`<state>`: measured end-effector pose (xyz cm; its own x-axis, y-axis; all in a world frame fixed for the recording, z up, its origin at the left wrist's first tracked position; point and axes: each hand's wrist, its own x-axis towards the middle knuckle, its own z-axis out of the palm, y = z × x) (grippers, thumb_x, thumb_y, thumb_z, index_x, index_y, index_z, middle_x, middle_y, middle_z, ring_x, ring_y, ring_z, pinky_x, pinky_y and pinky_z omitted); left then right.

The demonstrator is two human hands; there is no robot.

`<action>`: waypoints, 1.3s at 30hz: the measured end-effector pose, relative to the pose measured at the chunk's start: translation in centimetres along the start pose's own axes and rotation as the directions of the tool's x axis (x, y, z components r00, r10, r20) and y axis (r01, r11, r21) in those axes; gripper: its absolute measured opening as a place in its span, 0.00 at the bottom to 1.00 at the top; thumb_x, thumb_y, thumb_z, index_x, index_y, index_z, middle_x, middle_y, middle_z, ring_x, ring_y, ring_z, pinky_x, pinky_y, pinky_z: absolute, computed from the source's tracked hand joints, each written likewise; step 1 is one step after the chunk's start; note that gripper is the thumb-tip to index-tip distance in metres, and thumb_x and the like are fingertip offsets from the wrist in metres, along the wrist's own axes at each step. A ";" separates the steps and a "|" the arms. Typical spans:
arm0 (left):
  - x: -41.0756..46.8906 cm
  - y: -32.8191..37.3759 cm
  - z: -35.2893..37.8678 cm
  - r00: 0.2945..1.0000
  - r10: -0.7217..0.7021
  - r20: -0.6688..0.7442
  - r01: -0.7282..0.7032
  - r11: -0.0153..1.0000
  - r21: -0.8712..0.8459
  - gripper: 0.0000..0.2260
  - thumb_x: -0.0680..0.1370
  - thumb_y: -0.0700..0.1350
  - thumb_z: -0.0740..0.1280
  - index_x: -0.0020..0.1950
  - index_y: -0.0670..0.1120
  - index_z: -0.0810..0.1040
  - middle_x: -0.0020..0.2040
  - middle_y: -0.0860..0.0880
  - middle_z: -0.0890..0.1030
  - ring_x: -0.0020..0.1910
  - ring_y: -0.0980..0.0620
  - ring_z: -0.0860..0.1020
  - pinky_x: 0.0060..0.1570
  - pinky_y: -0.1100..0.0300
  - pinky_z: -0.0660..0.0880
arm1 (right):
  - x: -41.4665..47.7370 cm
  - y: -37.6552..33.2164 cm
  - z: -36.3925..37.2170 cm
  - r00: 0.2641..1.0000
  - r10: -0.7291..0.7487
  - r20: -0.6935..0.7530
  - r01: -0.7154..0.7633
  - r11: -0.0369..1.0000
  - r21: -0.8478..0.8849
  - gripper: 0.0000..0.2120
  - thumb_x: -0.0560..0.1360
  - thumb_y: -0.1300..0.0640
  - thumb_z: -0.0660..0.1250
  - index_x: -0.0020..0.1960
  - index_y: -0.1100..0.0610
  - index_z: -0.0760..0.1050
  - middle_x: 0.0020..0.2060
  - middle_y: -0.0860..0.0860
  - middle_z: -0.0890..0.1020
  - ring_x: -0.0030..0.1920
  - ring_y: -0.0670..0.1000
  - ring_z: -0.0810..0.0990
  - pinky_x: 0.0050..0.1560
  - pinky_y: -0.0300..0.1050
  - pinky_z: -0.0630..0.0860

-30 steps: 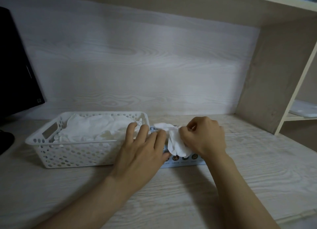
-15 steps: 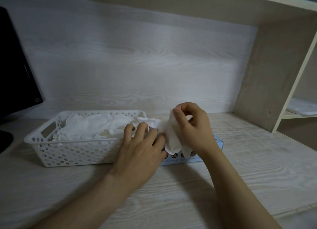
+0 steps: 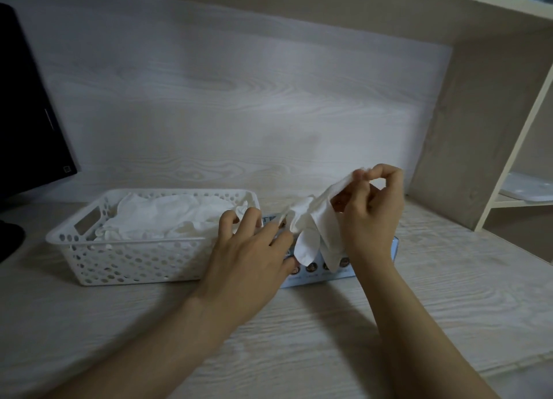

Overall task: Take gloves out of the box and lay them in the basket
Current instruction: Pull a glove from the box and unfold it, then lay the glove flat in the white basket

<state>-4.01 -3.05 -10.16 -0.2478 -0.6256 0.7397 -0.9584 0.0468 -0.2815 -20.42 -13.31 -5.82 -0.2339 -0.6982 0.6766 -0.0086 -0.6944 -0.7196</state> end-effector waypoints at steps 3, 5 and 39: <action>-0.1 -0.1 -0.1 0.999 -0.004 0.050 0.003 1.000 0.010 0.13 0.82 0.58 0.62 0.51 0.51 0.81 0.45 0.52 0.80 0.53 0.44 0.75 0.60 0.42 0.67 | -0.4 -1.3 -0.1 0.979 0.026 0.204 -0.045 0.995 0.087 0.07 0.85 0.65 0.63 0.61 0.57 0.69 0.35 0.58 0.85 0.37 0.60 0.85 0.42 0.57 0.85; -0.4 -0.1 -0.2 0.997 0.005 0.072 -0.006 1.000 0.008 0.14 0.82 0.57 0.62 0.52 0.50 0.81 0.47 0.51 0.81 0.55 0.43 0.76 0.61 0.41 0.67 | -0.4 -1.4 -0.3 0.962 0.129 0.242 -0.153 0.985 0.081 0.12 0.84 0.64 0.61 0.65 0.54 0.71 0.32 0.56 0.84 0.36 0.56 0.84 0.42 0.51 0.82; 10.6 -0.7 1.7 0.768 -0.014 0.640 0.311 0.882 -0.354 0.17 0.69 0.67 0.66 0.42 0.54 0.73 0.40 0.54 0.79 0.40 0.52 0.79 0.39 0.53 0.75 | 0.6 1.8 0.0 0.985 -0.169 0.037 0.172 0.979 -0.112 0.05 0.83 0.63 0.68 0.53 0.55 0.81 0.49 0.47 0.85 0.52 0.50 0.84 0.53 0.46 0.79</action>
<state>-5.74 -11.00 -3.15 -0.0865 -0.9797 0.1811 -0.9724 0.1225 0.1983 -20.59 -15.00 -6.70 -0.1931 -0.5767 0.7938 -0.1578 -0.7802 -0.6053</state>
